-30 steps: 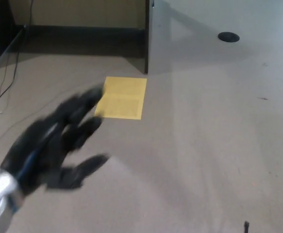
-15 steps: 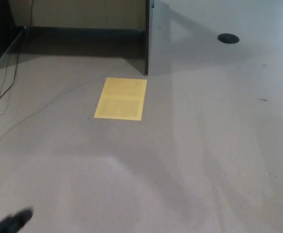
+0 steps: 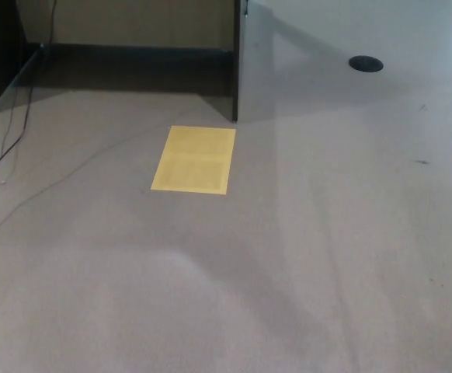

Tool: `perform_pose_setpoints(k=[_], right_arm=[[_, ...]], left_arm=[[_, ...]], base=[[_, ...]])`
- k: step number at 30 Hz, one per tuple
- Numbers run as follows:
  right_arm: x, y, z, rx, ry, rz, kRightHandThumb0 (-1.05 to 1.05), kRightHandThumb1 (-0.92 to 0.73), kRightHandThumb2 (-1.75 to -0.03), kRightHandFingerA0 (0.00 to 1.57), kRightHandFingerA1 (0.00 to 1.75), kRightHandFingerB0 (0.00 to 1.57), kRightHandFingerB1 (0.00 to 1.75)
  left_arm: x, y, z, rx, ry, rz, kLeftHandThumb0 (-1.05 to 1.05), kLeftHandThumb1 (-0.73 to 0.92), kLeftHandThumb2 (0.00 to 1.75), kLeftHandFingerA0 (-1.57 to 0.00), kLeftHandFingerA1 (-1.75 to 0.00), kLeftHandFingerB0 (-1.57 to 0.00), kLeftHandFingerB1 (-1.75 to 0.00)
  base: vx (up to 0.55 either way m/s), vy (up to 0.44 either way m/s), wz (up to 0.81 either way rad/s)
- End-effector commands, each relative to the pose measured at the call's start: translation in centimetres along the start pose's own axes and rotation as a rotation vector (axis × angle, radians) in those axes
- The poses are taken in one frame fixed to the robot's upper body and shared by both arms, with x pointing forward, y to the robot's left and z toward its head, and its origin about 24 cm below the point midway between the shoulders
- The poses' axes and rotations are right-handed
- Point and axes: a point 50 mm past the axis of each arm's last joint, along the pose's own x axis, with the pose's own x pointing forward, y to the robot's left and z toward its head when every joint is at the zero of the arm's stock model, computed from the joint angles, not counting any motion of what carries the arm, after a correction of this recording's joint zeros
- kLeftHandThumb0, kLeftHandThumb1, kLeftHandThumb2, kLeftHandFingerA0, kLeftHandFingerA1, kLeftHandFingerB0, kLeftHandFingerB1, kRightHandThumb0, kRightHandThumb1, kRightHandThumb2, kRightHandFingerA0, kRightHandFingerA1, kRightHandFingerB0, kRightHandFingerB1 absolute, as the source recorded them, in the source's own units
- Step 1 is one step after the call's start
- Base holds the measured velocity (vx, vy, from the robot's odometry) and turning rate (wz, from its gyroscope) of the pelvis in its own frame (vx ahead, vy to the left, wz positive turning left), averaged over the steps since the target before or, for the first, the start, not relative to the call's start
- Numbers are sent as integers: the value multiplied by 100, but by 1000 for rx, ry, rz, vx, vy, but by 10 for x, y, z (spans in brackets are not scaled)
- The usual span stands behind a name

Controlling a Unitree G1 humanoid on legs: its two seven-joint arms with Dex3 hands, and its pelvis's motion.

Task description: There is a tripod standing in front of the robot and the robot extends its left arm to grab it. It lifts the tripod and passes it to a person.

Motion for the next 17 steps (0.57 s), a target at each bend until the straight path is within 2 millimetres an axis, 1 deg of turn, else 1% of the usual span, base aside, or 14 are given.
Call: perform_pose_setpoints(k=[1,2,3,4,5,7,8,9,11,12,13,15,16,17], right_arm=[[-9,-1,-20,7,69,1,-40,-70,-61,74,44,52,37],[-14,6,-27,3,81,10,-40,-70,-62,75,44,52,38],[-14,6,-27,-1,80,10,-40,-70,-62,74,44,52,38],[-15,7,-29,10,91,17,-39,-71,-61,76,47,50,37],[-16,9,-30,12,96,23,-39,-71,-61,74,45,50,37],[-16,10,-31,29,101,18,-39,-70,-62,74,44,51,37],[-19,14,-35,39,110,26,-38,-70,-61,74,44,51,37],[-20,14,-36,39,113,28,-38,-70,-61,72,43,52,37],[-20,14,-37,49,118,30,-39,-70,-61,73,43,52,37],[-18,13,-35,51,118,25,-40,-70,-62,72,43,50,37],[-16,11,-32,50,112,16,-40,-70,-62,75,45,50,37],[-14,8,-29,45,104,8,-39,-70,-62,75,44,51,37],[-15,9,-29,45,97,3,-45,-58,-85,68,58,46,50],[-17,11,-32,44,104,7,-46,-59,-84,65,57,46,50]], left_arm=[[-1,12,-2,204,-41,61,-53,61,59,-53,-39,-29,-31],[-3,11,-9,189,-28,47,-52,62,58,-50,-38,-29,-31],[-3,11,-10,170,-25,44,-53,61,59,-51,-38,-28,-31],[-3,11,-12,135,-29,37,-51,62,59,-49,-38,-27,-31],[-5,12,-15,116,-29,26,-50,63,59,-43,-37,-27,-31],[-5,13,-15,114,-29,22,-51,62,59,-44,-37,-28,-31],[-8,12,-22,130,-17,14,-51,63,59,-42,-36,-27,-31],[-8,12,-23,128,-15,14,-50,62,59,-46,-37,-28,-31],[-8,11,-25,125,-10,13,-50,62,59,-46,-37,-28,-31],[-7,11,-21,154,-20,15,-50,62,59,-61,-47,-28,-31],[-6,12,-16,179,-30,22,-56,52,81,-50,-53,-23,-42],[-5,13,-12,209,-39,36,-60,53,80,-48,-51,-24,-42],[-5,13,-13,201,-40,32,-49,63,59,-48,-38,-28,-31],[-7,11,-18,199,-34,23,-48,63,59,-48,-38,-27,-31]], base=[[0,0,0],[0,0,0],[0,0,0],[0,0,0],[0,0,0],[0,0,0],[0,0,0],[0,0,0],[0,0,0],[0,0,0],[0,0,0],[0,0,0],[0,0,0],[0,0,0]])
